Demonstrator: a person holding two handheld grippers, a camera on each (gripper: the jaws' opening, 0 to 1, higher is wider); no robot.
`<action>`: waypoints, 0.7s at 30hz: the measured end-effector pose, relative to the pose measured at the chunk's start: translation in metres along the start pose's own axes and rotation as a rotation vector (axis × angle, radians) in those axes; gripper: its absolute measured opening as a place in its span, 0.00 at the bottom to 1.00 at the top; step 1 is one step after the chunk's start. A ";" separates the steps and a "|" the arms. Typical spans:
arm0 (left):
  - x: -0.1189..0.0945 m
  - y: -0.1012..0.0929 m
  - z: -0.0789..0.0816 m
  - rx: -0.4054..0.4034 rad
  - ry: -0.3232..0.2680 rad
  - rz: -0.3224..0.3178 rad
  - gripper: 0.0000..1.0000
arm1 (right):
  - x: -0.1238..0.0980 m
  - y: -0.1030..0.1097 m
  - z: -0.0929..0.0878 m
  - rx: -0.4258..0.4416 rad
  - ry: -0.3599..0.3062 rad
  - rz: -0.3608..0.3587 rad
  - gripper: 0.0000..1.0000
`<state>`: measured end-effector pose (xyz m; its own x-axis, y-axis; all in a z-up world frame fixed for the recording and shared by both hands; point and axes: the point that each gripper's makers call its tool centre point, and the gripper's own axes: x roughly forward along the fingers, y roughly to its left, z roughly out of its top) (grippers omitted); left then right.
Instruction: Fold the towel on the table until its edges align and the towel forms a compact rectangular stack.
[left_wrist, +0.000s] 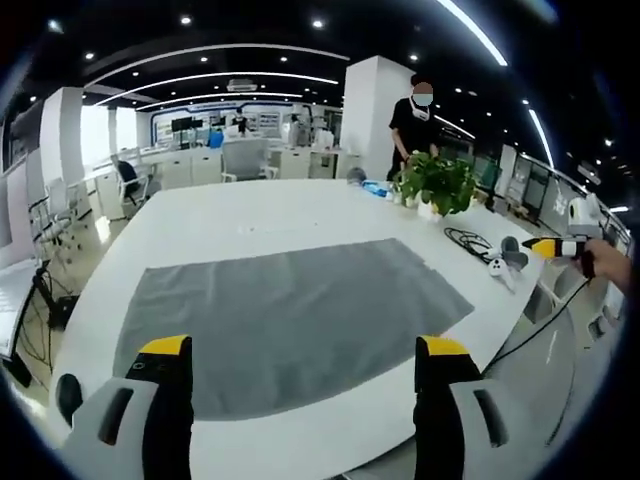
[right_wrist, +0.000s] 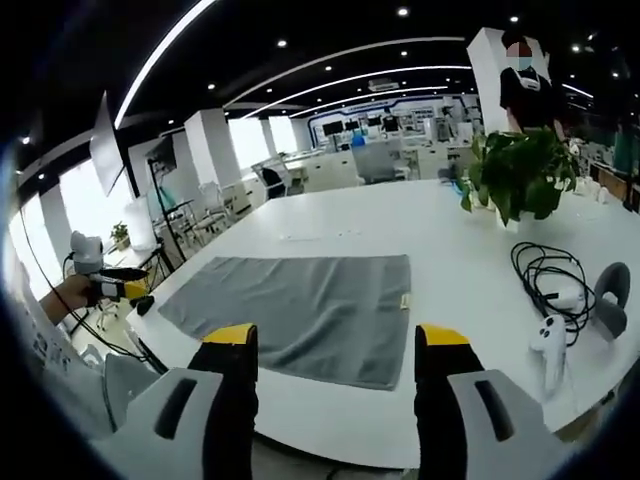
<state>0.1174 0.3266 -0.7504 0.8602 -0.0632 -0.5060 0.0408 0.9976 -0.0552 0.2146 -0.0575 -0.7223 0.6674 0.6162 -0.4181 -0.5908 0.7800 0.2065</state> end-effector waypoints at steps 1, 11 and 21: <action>0.002 -0.002 0.000 0.007 0.007 -0.004 0.95 | 0.002 -0.001 0.001 -0.001 -0.002 0.002 0.63; 0.016 -0.023 0.008 0.069 0.029 -0.058 0.93 | 0.010 -0.008 0.003 0.002 -0.004 0.004 0.62; 0.037 -0.071 0.025 0.168 0.017 -0.168 0.92 | 0.020 -0.011 0.016 -0.022 -0.019 0.022 0.61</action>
<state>0.1594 0.2542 -0.7440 0.8255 -0.2275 -0.5165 0.2679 0.9634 0.0038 0.2418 -0.0526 -0.7184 0.6625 0.6353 -0.3968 -0.6151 0.7637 0.1958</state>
